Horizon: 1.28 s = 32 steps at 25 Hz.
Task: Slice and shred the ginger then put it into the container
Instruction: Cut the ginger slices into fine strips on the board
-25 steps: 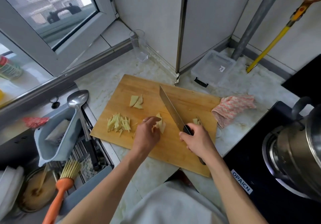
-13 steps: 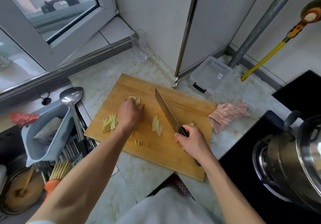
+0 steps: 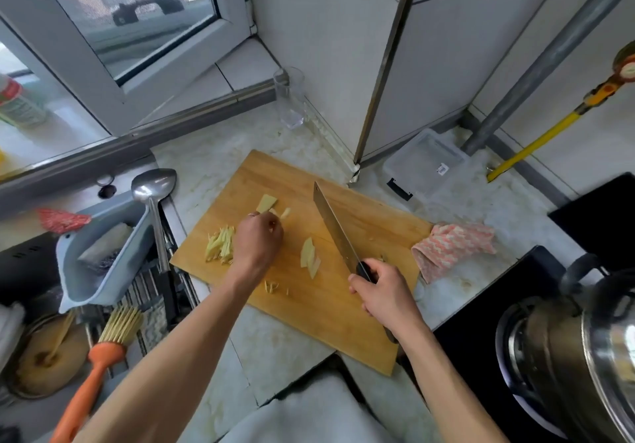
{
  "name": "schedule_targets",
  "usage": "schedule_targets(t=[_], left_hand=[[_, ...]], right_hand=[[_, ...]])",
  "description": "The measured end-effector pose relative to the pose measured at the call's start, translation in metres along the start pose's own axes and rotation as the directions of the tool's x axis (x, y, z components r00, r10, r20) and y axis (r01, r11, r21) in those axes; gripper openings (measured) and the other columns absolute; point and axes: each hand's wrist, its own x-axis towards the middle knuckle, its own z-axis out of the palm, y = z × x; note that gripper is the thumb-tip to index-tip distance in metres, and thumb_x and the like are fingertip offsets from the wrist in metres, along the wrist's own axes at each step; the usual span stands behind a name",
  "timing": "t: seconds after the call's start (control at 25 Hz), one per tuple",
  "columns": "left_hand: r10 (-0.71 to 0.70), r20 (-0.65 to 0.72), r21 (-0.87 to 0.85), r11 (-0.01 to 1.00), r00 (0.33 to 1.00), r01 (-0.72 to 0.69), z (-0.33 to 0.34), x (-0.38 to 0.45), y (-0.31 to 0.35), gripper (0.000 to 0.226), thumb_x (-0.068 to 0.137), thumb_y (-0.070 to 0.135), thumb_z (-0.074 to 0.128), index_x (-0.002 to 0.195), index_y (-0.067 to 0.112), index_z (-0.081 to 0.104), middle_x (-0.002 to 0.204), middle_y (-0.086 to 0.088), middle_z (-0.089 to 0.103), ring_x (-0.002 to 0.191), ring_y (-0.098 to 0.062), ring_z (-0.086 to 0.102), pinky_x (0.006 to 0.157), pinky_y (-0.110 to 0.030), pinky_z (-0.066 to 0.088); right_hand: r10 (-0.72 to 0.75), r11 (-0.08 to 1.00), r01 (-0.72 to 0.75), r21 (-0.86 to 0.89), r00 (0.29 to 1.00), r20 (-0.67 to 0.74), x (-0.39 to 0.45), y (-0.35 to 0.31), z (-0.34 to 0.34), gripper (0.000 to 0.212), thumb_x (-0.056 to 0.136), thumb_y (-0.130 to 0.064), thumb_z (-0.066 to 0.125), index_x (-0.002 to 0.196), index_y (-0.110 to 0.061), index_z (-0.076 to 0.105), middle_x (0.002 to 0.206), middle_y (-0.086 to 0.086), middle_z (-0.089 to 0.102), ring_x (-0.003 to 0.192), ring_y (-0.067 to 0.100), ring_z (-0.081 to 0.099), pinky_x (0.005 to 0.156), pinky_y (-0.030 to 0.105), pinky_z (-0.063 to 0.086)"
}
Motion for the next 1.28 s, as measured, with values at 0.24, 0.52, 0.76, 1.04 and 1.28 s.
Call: schedule_targets(t=[0.24, 0.52, 0.76, 1.04, 1.28], left_hand=[[-0.094, 0.099, -0.083, 0.991, 0.991, 0.102, 0.002, -0.050, 0.013, 0.018, 0.093, 0.016, 0.064, 0.105, 0.009, 0.076, 0.096, -0.006, 0.074, 0.077, -0.019, 0.065, 0.069, -0.033, 0.057], [-0.029, 0.170, -0.199, 0.978, 0.985, 0.063, 0.018, -0.080, 0.021, 0.020, 0.093, 0.022, 0.067, 0.109, 0.013, 0.074, 0.095, -0.003, 0.074, 0.072, -0.012, 0.063, 0.059, -0.019, 0.044], [-0.045, 0.144, -0.242, 0.967, 0.988, 0.080, 0.024, -0.089, 0.004, 0.028, 0.092, 0.022, 0.066, 0.118, 0.012, 0.070, 0.108, -0.007, 0.071, 0.082, -0.019, 0.066, 0.075, -0.032, 0.054], [-0.139, 0.191, 0.078, 0.989, 0.972, 0.126, 0.029, -0.081, 0.037, 0.033, 0.093, 0.032, 0.060, 0.111, 0.005, 0.055, 0.103, -0.012, 0.054, 0.081, -0.026, 0.046, 0.067, -0.036, 0.036], [-0.221, 0.188, 0.057, 0.975, 0.957, 0.214, 0.040, -0.080, 0.053, 0.019, 0.090, 0.014, 0.055, 0.108, 0.008, 0.055, 0.101, -0.012, 0.061, 0.087, -0.033, 0.055, 0.065, -0.038, 0.040]], right_hand=[[-0.033, 0.997, 0.032, 0.070, 0.999, 0.013, -0.004, 0.016, 0.001, 0.027, 0.094, -0.022, 0.060, 0.110, 0.001, 0.061, 0.096, 0.023, 0.069, 0.060, 0.019, 0.052, 0.057, 0.033, 0.042], [0.034, 0.996, -0.026, 0.090, 0.996, -0.081, -0.012, 0.020, 0.010, 0.032, 0.095, -0.023, 0.059, 0.124, -0.009, 0.061, 0.097, 0.011, 0.072, 0.065, 0.014, 0.058, 0.061, 0.029, 0.046], [0.012, 1.000, -0.012, 0.000, 0.996, -0.093, -0.018, 0.017, 0.011, 0.029, 0.096, -0.022, 0.060, 0.124, -0.018, 0.063, 0.098, 0.004, 0.073, 0.066, 0.010, 0.059, 0.064, 0.032, 0.050], [0.007, 1.000, -0.008, -0.015, 0.995, -0.096, -0.027, 0.024, 0.008, 0.042, 0.095, -0.022, 0.062, 0.135, -0.014, 0.058, 0.102, 0.000, 0.072, 0.068, 0.008, 0.058, 0.069, 0.027, 0.051], [-0.013, 1.000, 0.012, -0.017, 0.997, -0.074, -0.031, 0.026, 0.006, 0.031, 0.094, -0.022, 0.062, 0.125, -0.014, 0.062, 0.086, -0.004, 0.068, 0.071, 0.016, 0.062, 0.072, 0.034, 0.055]])
